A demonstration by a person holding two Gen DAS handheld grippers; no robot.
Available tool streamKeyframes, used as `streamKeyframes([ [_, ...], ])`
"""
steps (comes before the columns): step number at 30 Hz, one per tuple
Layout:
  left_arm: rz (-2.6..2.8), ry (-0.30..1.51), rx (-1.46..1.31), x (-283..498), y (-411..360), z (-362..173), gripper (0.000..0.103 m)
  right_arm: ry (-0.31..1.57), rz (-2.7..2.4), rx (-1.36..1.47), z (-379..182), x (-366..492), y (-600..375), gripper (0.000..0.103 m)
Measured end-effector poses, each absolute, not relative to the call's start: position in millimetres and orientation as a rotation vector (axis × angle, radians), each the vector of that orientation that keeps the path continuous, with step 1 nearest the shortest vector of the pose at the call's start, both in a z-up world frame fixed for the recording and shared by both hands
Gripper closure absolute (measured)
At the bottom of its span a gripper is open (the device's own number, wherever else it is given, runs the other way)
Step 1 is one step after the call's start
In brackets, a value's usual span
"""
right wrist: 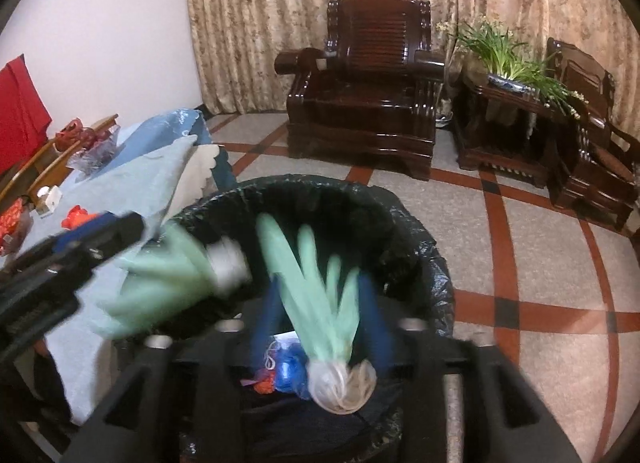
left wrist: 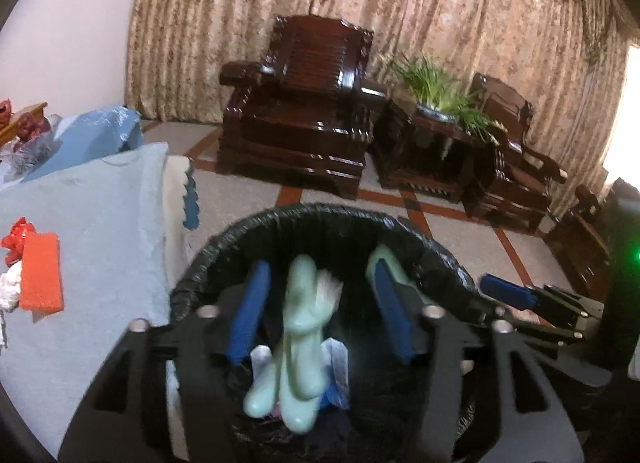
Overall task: Collect trash
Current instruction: 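Open both tools to drop the gloves into the bin, then move both tools back over the orange net and tissues on the table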
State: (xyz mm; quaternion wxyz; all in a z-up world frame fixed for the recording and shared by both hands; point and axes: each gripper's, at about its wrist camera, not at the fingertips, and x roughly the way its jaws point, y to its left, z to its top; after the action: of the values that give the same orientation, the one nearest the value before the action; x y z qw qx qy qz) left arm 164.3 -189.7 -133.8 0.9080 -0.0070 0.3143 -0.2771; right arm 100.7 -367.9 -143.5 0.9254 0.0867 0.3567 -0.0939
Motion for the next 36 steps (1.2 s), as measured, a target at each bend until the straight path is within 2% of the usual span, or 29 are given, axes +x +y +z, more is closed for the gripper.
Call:
streamKeyframes([
  [2,-0.564,0.642,-0.021,164.0,-185.8,-131.9,0.041,0.719,-0.213,0.177,-142.0,98.4,-368.0,0.03],
  [5,-0.519,0.618,-0.03,164.6,-173.4,-125.7,0.027,0.703,-0.219,0.184,-138.8,95.7,-367.5,0.015],
  [7,-0.48,0.601,-0.034,164.4,-159.8,-121.4,0.017,0.676,-0.213,0.192,-133.7,93.5,-366.1,0.01],
  [8,-0.459,0.593,-0.037,164.0,-151.1,-119.6,0.016,0.659,-0.204,0.198,-130.2,92.1,-363.9,0.006],
  [13,-0.368,0.575,-0.043,158.8,-113.3,-106.8,0.009,0.61,-0.162,0.221,-113.9,92.9,-352.3,0.006],
  [23,-0.205,0.537,-0.064,146.8,-29.6,-82.2,0.009,0.572,-0.042,0.189,-93.0,109.8,-294.4,0.006],
  [36,-0.036,0.512,-0.08,144.7,55.2,-78.7,0.009,0.554,0.112,0.128,-91.1,150.7,-201.9,0.006],
])
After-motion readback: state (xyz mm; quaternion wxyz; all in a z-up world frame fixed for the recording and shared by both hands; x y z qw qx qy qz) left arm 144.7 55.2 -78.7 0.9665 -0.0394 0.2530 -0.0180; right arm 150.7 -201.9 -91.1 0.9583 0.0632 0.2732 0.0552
